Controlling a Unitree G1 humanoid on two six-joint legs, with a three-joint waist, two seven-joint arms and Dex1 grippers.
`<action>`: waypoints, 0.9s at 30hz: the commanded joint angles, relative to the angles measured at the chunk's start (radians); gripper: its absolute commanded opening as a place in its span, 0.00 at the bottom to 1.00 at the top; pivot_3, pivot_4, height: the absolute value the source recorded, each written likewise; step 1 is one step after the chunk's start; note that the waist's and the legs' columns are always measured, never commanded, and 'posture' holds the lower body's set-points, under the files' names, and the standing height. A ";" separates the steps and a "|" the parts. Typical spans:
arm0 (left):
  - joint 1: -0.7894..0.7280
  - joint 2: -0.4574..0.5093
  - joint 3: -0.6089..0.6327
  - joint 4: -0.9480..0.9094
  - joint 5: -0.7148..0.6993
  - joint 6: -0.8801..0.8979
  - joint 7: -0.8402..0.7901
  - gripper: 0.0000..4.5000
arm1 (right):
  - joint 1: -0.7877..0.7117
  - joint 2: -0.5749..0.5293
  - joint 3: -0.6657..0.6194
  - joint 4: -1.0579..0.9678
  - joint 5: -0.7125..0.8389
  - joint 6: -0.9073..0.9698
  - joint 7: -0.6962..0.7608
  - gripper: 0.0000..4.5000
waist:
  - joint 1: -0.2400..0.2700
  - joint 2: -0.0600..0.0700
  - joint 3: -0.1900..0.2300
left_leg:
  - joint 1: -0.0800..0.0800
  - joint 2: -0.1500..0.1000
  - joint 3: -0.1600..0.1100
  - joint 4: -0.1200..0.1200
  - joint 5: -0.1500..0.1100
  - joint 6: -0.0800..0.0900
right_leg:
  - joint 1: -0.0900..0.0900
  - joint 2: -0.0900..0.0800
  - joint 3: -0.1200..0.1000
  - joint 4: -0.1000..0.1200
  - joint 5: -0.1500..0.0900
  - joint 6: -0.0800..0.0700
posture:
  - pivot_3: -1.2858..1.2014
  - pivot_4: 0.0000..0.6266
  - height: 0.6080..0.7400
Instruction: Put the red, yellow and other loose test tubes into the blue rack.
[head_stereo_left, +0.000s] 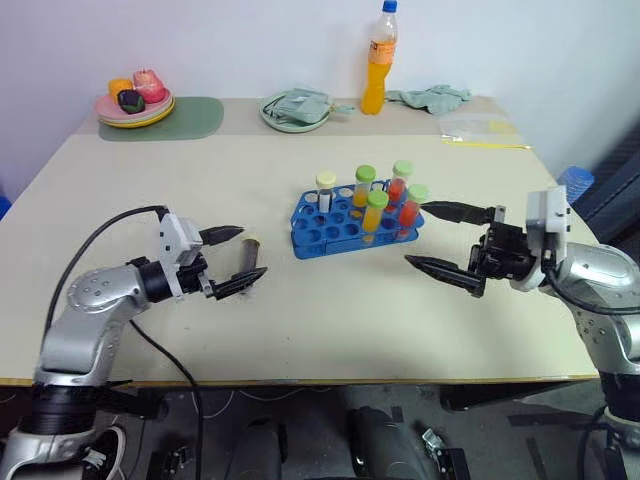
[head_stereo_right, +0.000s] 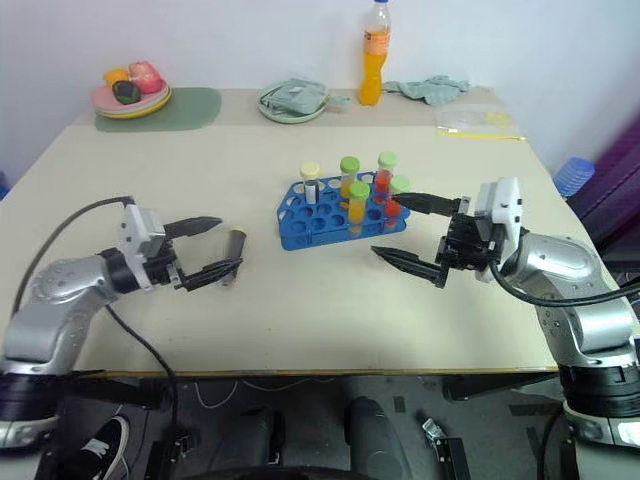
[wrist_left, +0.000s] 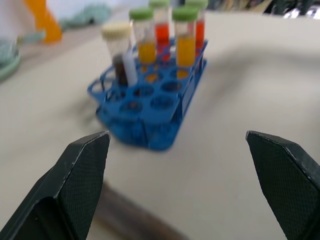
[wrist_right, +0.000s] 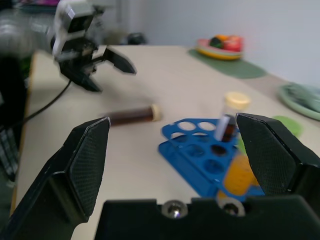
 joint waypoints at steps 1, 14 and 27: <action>-0.016 0.034 0.069 -0.101 -0.052 0.152 0.099 1.00 | -0.036 0.025 0.016 0.003 -0.024 -0.036 0.018 0.99 | -0.001 0.000 0.000 | 0.000 0.000 0.000 0.000 0.000 0.000 | 0.000 0.000 0.000 0.000 0.000 0.000 | 0.52 0.24 1.00; -0.607 0.048 -0.195 0.078 0.010 1.096 0.414 1.00 | -0.017 0.112 0.026 -0.086 -0.029 -0.004 -0.063 0.99 | 0.004 -0.002 0.001 | 0.001 -0.002 -0.002 0.001 0.000 0.000 | 0.000 0.003 -0.001 0.002 0.001 0.004 | 0.52 0.24 1.00; -0.740 -0.004 -0.285 0.534 -0.214 1.144 0.627 1.00 | -0.008 0.171 0.061 -0.117 -0.031 0.035 -0.119 0.99 | -0.005 -0.002 0.001 | 0.000 -0.002 -0.003 0.001 0.000 0.000 | 0.000 0.002 -0.002 0.003 0.001 0.004 | 0.52 0.24 1.00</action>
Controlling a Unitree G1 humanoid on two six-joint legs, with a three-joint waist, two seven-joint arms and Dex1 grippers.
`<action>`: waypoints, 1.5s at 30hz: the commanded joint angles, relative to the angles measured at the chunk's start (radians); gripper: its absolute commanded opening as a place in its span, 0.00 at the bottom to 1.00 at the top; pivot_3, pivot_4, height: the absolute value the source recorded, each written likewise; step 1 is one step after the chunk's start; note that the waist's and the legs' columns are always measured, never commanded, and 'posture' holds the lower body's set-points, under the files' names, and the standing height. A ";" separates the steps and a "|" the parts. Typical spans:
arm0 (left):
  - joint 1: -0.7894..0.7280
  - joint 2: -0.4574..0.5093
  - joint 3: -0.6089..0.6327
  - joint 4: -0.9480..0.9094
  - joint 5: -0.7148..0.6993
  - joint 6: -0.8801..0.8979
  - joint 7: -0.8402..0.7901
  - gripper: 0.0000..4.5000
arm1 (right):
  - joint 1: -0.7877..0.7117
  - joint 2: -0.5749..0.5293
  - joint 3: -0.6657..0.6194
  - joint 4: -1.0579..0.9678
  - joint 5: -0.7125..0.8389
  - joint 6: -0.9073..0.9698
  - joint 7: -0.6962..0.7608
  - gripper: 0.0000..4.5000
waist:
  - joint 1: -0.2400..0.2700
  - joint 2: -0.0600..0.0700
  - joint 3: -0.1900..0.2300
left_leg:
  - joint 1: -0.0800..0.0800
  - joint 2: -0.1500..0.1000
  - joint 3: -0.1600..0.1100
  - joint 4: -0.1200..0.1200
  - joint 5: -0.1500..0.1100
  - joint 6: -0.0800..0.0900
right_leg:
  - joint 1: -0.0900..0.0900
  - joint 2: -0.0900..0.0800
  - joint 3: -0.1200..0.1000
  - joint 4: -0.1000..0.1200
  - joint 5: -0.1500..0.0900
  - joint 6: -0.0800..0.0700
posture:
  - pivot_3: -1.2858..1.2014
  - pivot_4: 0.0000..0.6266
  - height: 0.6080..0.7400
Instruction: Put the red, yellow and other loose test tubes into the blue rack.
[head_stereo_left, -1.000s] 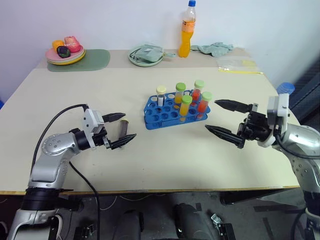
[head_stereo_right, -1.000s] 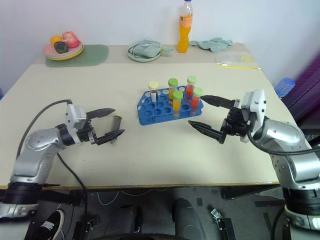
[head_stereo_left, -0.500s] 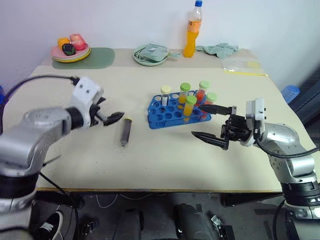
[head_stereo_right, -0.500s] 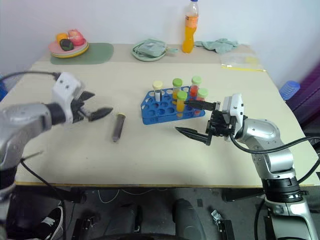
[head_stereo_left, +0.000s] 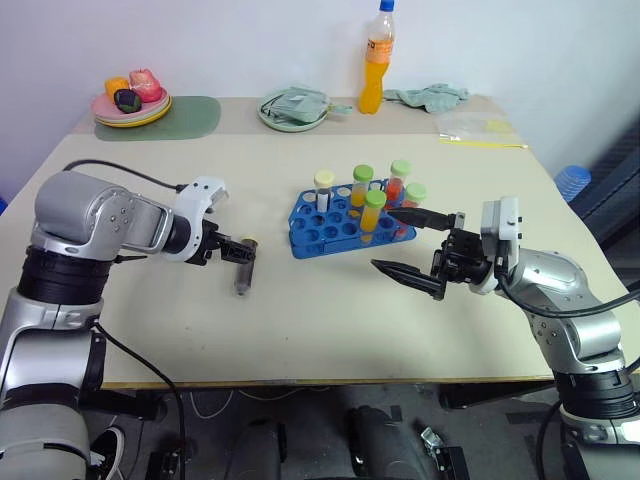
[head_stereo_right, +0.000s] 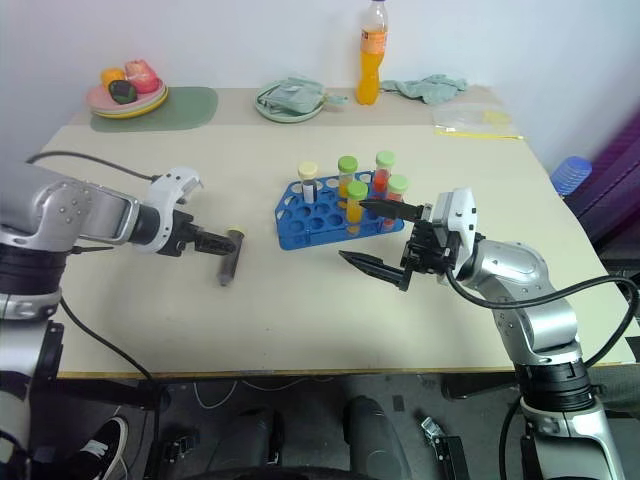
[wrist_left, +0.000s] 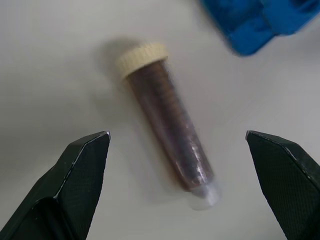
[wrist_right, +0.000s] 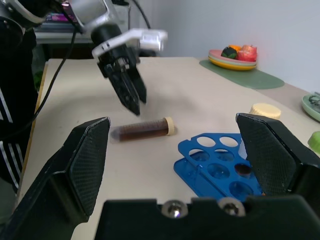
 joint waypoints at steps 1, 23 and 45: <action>-0.048 -0.032 0.011 0.115 -0.001 0.008 0.114 1.00 | -0.003 0.015 -0.001 -0.039 0.015 0.016 -0.018 0.99 | 0.002 0.000 0.000 | 0.000 0.000 0.000 0.000 0.000 0.000 | 0.000 0.000 0.000 0.000 0.000 0.000 | 0.52 0.24 1.00; -0.167 -0.052 -0.183 0.338 -0.248 0.008 0.242 0.88 | 0.004 0.030 0.000 -0.040 -0.014 0.009 -0.045 1.00 | 0.005 0.000 0.000 | 0.000 -0.001 0.000 0.001 0.000 -0.001 | 0.001 -0.001 0.000 0.000 0.000 0.000 | 0.52 0.24 1.00; 0.364 -0.080 0.207 -0.509 0.027 -0.585 0.286 0.18 | 0.021 0.032 -0.014 -0.044 -0.023 0.002 -0.063 1.00 | 0.026 0.001 -0.001 | 0.001 -0.001 0.001 -0.006 0.009 -0.023 | -0.001 -0.005 0.000 -0.001 0.000 -0.004 | 0.52 0.24 1.00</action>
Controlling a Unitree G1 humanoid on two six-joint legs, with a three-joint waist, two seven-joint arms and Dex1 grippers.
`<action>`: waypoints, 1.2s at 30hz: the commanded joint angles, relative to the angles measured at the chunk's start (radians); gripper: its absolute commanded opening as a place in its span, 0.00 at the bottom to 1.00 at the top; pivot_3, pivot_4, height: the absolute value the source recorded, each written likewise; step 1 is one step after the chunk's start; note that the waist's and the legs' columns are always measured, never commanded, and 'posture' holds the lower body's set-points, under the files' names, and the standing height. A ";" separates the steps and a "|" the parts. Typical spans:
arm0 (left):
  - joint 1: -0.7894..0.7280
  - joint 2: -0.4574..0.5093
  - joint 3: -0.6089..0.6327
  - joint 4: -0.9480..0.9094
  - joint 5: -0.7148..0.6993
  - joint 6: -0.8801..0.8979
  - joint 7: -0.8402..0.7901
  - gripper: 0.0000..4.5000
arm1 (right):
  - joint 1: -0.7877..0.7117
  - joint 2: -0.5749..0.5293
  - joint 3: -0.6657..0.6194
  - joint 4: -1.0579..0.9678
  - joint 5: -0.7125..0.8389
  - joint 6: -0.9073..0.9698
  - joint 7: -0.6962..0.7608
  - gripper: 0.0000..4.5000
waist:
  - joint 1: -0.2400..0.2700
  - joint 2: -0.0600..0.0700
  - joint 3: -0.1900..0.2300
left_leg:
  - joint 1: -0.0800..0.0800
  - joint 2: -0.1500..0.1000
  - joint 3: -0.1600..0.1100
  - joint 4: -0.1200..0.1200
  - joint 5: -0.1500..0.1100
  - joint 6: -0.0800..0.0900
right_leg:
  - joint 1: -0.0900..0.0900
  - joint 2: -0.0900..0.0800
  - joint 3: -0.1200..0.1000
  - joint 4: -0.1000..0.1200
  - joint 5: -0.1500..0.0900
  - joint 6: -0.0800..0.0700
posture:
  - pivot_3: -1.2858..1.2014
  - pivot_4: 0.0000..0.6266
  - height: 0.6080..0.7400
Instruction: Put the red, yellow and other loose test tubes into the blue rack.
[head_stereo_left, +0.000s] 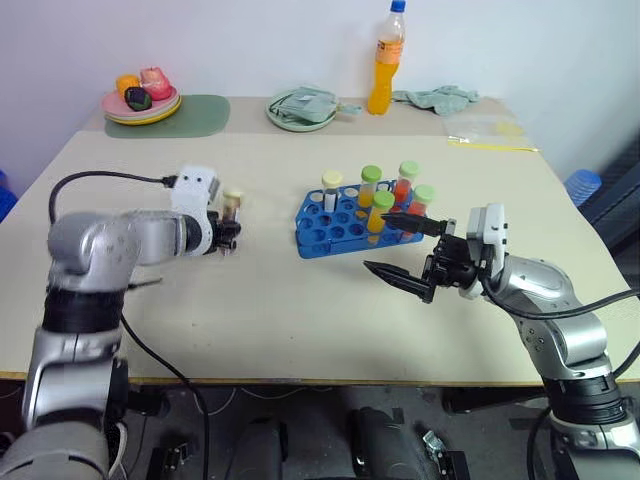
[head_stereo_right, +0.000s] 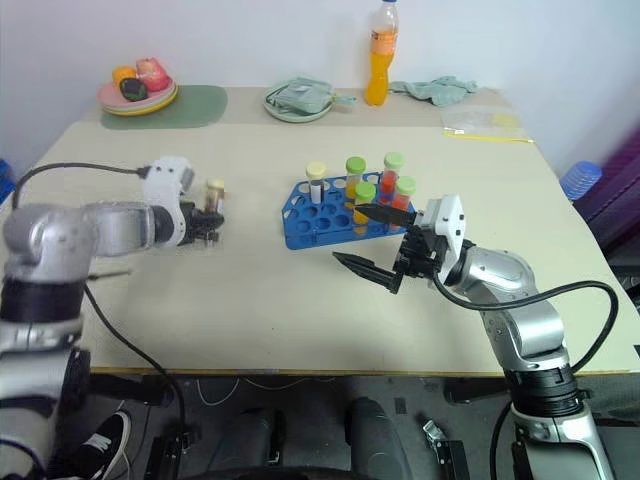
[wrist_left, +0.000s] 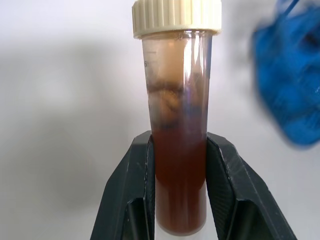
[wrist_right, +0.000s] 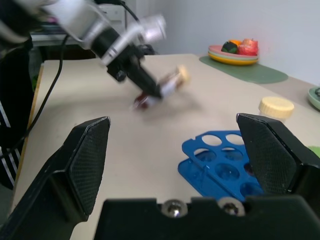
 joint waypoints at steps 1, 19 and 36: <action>0.112 -0.040 0.019 -0.158 0.136 -0.306 -0.093 0.18 | -0.005 0.002 -0.026 -0.043 0.006 -0.006 -0.021 1.00 | 0.003 0.000 0.000 | 0.000 0.000 0.000 -0.001 0.000 -0.001 | 0.000 0.000 0.000 -0.001 0.000 -0.001 | 0.52 0.24 1.00; -0.014 -0.390 -0.252 0.501 0.760 -1.487 -0.444 0.18 | -0.057 -0.019 -0.018 -0.097 -0.022 0.060 -0.103 1.00 | 0.004 0.000 -0.001 | -0.002 -0.001 0.000 0.002 -0.002 0.006 | 0.002 0.003 0.001 -0.006 0.003 0.004 | 0.52 0.24 1.00; -0.060 -0.564 -0.282 0.793 0.888 -1.732 -0.436 0.18 | 0.019 -0.039 -0.074 -0.117 -0.028 0.046 -0.119 1.00 | 0.005 0.000 -0.001 | -0.002 0.000 0.000 0.004 -0.003 0.007 | 0.003 0.003 0.000 -0.004 0.003 0.005 | 0.52 0.24 1.00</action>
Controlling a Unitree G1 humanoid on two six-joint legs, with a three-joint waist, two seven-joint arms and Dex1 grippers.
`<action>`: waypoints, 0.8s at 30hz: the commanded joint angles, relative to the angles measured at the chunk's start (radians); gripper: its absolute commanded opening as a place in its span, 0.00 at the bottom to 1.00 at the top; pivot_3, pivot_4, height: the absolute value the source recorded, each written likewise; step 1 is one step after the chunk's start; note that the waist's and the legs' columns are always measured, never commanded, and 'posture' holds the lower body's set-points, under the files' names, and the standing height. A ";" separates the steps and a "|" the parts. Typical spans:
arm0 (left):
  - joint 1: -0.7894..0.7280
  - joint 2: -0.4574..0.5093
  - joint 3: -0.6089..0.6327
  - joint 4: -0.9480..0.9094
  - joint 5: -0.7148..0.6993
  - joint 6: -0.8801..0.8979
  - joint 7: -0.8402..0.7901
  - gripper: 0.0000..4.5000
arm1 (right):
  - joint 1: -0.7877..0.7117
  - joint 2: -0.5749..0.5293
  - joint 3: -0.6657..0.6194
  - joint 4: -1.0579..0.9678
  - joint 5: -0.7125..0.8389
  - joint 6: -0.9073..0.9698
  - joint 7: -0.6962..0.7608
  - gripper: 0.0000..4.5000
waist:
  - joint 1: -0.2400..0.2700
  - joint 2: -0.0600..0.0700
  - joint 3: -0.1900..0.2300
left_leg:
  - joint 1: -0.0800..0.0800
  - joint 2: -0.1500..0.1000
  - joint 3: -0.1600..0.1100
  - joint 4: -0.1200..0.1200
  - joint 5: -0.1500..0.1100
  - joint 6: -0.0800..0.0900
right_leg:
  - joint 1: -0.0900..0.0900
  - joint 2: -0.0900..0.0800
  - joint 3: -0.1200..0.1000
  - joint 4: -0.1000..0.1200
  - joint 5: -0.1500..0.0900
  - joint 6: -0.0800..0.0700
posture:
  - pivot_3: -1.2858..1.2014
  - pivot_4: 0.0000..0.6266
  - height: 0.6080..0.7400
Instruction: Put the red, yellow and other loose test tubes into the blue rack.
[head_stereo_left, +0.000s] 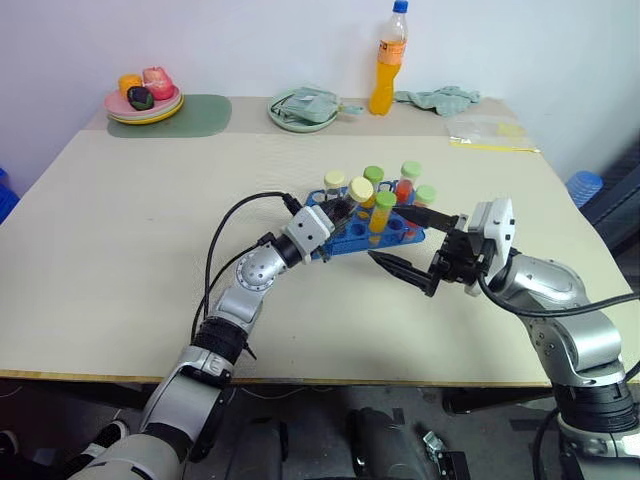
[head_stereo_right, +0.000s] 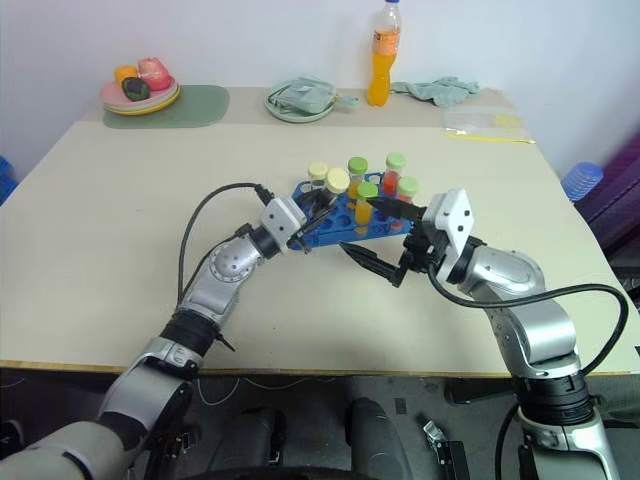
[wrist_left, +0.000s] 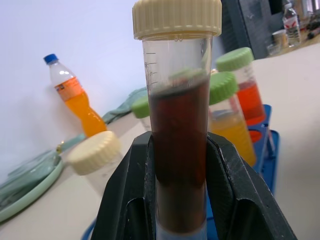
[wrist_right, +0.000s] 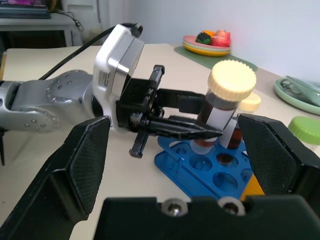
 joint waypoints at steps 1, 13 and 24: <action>-0.016 -0.017 0.004 0.020 0.011 -0.046 0.011 0.18 | 0.003 -0.017 -0.043 -0.036 0.003 -0.021 -0.004 1.00 | 0.000 0.000 0.000 | 0.000 0.000 0.000 0.000 0.000 0.000 | 0.000 0.000 0.000 0.000 0.000 0.000 | 0.52 0.24 1.00; -0.021 -0.048 0.019 0.114 -0.006 -0.057 -0.013 0.18 | 0.022 -0.021 -0.058 -0.043 -0.007 -0.030 -0.011 1.00 | 0.000 0.000 0.000 | 0.000 0.000 0.000 0.000 0.000 0.000 | 0.000 0.000 0.000 0.001 0.000 0.000 | 0.52 0.24 1.00; -0.005 -0.101 0.097 0.121 -0.131 0.033 -0.080 0.18 | 0.017 -0.022 -0.058 -0.024 -0.022 -0.055 -0.008 1.00 | 0.000 0.000 0.000 | 0.001 0.000 0.000 0.001 0.000 0.000 | 0.001 0.000 0.000 0.001 0.000 0.000 | 0.52 0.24 1.00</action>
